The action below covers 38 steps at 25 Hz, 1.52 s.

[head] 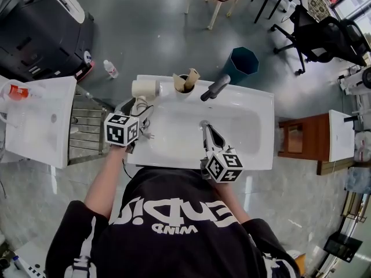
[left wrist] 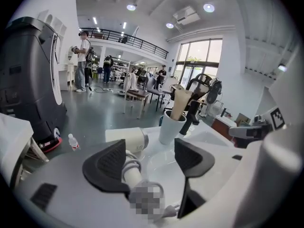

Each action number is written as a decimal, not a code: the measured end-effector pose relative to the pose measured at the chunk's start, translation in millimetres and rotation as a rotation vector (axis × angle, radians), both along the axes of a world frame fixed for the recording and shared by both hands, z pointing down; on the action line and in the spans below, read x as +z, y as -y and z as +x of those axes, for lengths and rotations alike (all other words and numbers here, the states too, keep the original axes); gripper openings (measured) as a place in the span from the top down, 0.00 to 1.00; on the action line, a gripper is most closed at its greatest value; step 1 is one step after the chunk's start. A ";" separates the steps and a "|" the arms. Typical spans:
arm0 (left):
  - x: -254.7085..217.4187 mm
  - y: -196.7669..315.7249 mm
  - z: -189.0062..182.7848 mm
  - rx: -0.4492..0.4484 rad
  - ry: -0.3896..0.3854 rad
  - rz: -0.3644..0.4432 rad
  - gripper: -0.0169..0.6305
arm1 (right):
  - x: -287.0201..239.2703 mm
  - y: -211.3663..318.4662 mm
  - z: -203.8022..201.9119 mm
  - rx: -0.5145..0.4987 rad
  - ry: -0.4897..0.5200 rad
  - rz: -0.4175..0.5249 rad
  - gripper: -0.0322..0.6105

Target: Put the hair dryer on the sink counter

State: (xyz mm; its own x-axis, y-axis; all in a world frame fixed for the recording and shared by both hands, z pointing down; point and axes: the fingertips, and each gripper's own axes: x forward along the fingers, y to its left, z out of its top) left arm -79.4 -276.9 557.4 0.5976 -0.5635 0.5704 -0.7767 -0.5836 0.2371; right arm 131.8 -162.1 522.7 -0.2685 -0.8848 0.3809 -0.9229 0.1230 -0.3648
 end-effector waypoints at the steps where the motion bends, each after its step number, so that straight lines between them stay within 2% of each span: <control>1: -8.0 -3.4 1.9 0.004 -0.015 0.013 0.49 | -1.9 0.6 0.1 -0.002 -0.002 0.004 0.91; 9: -64.8 -32.6 12.0 0.016 -0.133 0.122 0.51 | -23.6 3.1 0.0 -0.016 -0.042 0.053 0.91; 16: -85.3 -51.1 17.4 0.048 -0.239 0.214 0.87 | -37.3 7.8 -2.4 -0.048 -0.101 0.118 0.91; 19: -87.2 -52.7 18.1 0.046 -0.270 0.240 0.94 | -36.8 9.3 -6.0 -0.062 -0.104 0.133 0.91; 22: -85.8 -53.5 21.3 0.047 -0.309 0.242 0.96 | -35.0 10.3 -8.4 -0.069 -0.107 0.146 0.91; 33: -76.7 -52.2 11.3 0.004 -0.220 0.371 0.96 | -36.0 11.3 -10.8 -0.065 -0.103 0.211 0.91; 38: -74.2 -52.1 6.2 -0.008 -0.209 0.382 0.96 | -34.5 10.4 -9.8 -0.054 -0.104 0.211 0.91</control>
